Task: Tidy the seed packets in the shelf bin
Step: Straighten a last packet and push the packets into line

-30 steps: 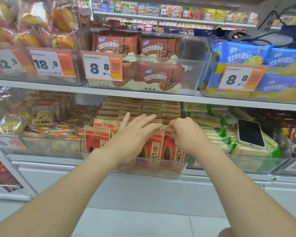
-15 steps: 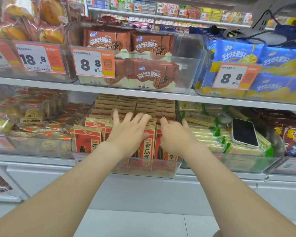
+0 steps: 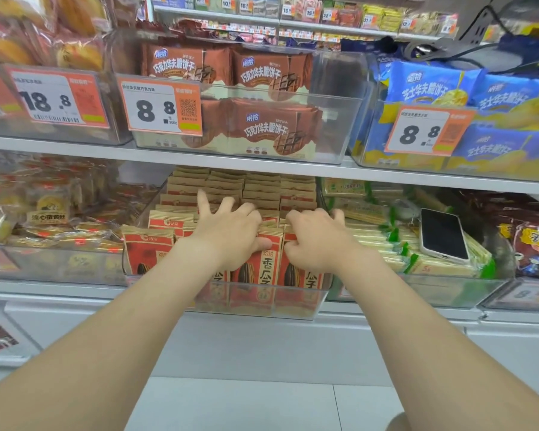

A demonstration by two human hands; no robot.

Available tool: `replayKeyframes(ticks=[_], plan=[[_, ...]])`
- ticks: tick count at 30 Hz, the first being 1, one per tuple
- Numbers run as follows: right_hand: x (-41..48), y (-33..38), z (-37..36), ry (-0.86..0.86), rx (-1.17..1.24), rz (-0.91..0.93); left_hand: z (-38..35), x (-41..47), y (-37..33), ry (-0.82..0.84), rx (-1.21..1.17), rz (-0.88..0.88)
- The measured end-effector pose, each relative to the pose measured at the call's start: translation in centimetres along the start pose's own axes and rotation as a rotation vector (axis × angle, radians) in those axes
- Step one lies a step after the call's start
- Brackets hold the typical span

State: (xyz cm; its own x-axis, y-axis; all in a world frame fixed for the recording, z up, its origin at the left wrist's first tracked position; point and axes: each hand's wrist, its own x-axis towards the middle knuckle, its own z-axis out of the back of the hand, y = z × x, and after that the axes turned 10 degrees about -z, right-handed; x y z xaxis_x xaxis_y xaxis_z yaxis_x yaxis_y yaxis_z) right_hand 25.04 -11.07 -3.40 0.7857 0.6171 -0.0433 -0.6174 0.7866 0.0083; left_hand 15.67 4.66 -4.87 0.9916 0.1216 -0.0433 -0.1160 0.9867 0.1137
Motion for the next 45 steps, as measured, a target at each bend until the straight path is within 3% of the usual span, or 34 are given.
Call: replayKeyframes(ticks=[5,8,11,18,25,30,34,38,42,45], plan=[[-1.6,0.9,0.6,-0.153,0.025,-0.046,0.0,-1.1,0.0,-0.119,-0.043,-0.033],[-2.7,2.4,0.7,-0.277,0.084,0.042,0.6,-3.1,1.1,-0.093,0.067,0.106],[-3.2,4.5,-0.8,-0.190,0.075,0.180,0.1,-4.6,2.2,0.020,0.036,0.251],[-0.2,5.1,-3.3,-0.148,0.014,0.143,-2.4,-3.6,3.0,-0.124,0.010,0.149],[-0.8,3.3,-2.5,-0.126,0.110,0.238,-3.4,-2.4,3.8,-0.100,-0.161,0.165],[-3.0,1.9,-0.6,-0.301,0.321,0.311,-2.3,-4.5,4.3,-0.357,-0.338,0.066],[-4.9,0.9,0.7,-0.237,0.283,0.261,0.7,-6.3,3.2,-0.550,-0.234,-0.023],[-5.8,-0.1,0.2,-0.213,0.180,0.232,2.9,-7.8,0.9,-0.286,-0.220,0.038],[-6.0,-1.5,-1.6,0.042,0.069,0.195,1.7,-8.7,0.0,0.007,-0.082,0.116],[-5.5,-1.7,-3.3,-0.038,-0.024,0.188,0.2,-9.0,-0.6,0.101,-0.014,0.134]])
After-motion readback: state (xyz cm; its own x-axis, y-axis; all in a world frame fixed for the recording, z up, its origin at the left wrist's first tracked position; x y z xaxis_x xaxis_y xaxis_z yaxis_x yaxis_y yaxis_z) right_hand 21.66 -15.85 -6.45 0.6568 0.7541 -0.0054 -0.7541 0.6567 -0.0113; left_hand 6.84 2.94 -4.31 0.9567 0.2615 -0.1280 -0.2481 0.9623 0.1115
